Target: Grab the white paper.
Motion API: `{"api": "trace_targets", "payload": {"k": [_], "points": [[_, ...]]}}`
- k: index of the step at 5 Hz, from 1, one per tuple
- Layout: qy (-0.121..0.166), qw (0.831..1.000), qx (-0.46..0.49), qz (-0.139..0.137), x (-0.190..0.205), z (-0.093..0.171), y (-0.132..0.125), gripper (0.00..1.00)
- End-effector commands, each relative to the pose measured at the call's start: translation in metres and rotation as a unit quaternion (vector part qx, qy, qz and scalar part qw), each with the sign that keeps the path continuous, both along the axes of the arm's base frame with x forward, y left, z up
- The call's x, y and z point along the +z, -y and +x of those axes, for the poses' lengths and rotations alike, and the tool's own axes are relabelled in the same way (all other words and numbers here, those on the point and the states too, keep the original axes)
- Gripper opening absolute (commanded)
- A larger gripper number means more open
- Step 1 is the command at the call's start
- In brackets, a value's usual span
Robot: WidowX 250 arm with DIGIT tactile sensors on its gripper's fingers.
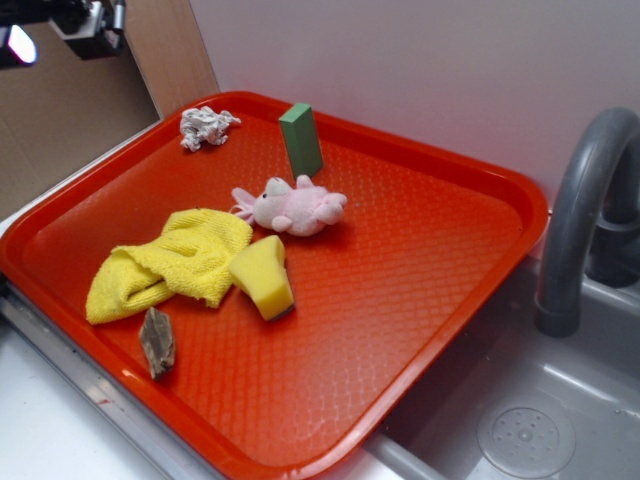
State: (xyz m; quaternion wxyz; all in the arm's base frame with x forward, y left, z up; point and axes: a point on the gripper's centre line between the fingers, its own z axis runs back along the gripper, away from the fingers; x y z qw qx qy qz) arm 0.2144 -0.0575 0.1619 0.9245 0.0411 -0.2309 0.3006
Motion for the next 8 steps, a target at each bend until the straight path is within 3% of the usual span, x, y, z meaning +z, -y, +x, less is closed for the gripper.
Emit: {"api": "trace_targets", "payload": {"k": [1, 3, 5, 6, 7, 8], "points": [[0.066, 0.995, 0.045, -0.053, -0.033, 0.049, -0.012, 1.00], [0.068, 0.995, 0.047, -0.050, -0.071, 0.093, -0.009, 1.00], [0.040, 0.995, 0.081, -0.033, -0.095, 0.104, -0.035, 1.00], [0.035, 0.996, 0.073, -0.035, -0.103, 0.107, -0.035, 1.00], [0.024, 0.997, 0.066, -0.040, -0.114, 0.115, -0.015, 0.00], [0.020, 0.998, 0.046, -0.041, -0.118, 0.115, -0.006, 0.00]]}}
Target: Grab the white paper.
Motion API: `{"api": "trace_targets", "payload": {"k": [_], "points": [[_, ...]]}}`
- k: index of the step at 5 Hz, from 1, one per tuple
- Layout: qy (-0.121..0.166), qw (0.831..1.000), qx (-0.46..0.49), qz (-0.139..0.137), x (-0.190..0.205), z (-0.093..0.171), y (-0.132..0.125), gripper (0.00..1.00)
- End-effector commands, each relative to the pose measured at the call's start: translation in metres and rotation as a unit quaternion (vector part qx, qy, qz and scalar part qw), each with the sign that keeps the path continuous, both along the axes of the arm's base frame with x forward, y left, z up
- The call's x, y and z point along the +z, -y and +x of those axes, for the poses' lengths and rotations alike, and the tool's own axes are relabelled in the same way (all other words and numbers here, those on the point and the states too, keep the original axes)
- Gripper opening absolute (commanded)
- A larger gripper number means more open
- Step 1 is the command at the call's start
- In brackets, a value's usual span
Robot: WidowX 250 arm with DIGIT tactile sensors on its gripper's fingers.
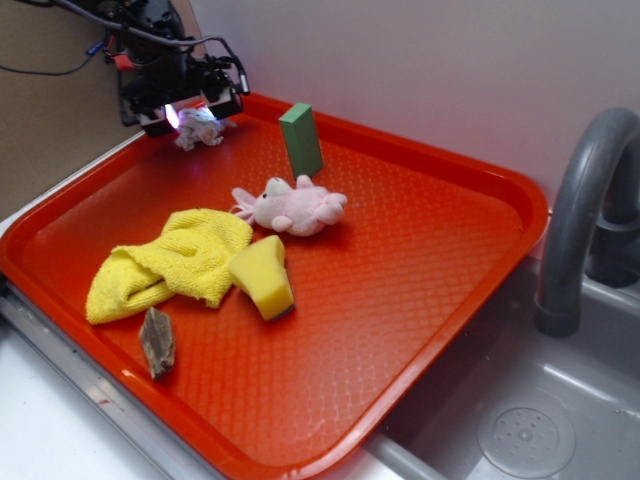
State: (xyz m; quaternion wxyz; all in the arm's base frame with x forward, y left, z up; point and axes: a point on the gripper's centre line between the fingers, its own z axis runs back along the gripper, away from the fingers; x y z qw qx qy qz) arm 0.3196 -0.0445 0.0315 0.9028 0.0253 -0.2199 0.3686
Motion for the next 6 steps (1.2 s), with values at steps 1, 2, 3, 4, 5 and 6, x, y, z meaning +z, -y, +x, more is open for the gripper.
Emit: {"api": "trace_targets", "payload": {"k": [1, 2, 3, 4, 5, 6], "points": [[0.019, 1.000, -0.019, -0.010, 0.012, 0.005, 0.011, 0.00], [-0.006, 0.999, -0.044, -0.004, 0.026, -0.007, 0.024, 0.00], [-0.050, 0.991, -0.099, -0.079, 0.066, -0.026, 0.047, 0.00], [-0.078, 0.982, -0.116, -0.124, 0.113, -0.058, 0.069, 0.00], [-0.096, 0.965, -0.195, -0.147, 0.159, -0.100, 0.089, 0.00], [-0.076, 0.959, -0.245, -0.122, 0.186, -0.134, 0.099, 0.00]]}}
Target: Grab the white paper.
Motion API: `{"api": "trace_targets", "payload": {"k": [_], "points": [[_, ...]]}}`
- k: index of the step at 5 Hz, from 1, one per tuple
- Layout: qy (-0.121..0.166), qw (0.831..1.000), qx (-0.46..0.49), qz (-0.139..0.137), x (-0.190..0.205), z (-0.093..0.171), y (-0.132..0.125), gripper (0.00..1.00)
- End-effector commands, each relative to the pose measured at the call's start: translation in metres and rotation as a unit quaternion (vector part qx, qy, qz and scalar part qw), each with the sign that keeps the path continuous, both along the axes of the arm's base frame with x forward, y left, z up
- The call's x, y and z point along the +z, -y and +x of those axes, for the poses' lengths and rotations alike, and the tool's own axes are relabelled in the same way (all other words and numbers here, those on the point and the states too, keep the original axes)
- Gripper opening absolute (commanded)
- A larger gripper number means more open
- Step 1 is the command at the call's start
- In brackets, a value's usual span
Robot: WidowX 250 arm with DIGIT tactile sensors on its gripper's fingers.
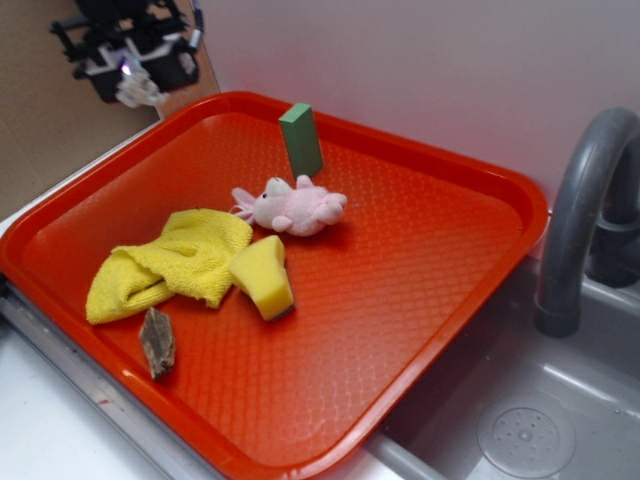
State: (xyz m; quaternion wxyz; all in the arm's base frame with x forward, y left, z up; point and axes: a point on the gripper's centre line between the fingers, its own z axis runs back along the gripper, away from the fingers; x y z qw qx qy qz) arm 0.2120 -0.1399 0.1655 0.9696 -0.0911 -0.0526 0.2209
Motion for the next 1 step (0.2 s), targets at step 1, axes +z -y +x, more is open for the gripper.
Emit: {"api": "trace_targets", "payload": {"k": [1], "points": [[0.062, 0.996, -0.062, -0.021, 0.0545, -0.0360, 0.0035, 0.00]]}}
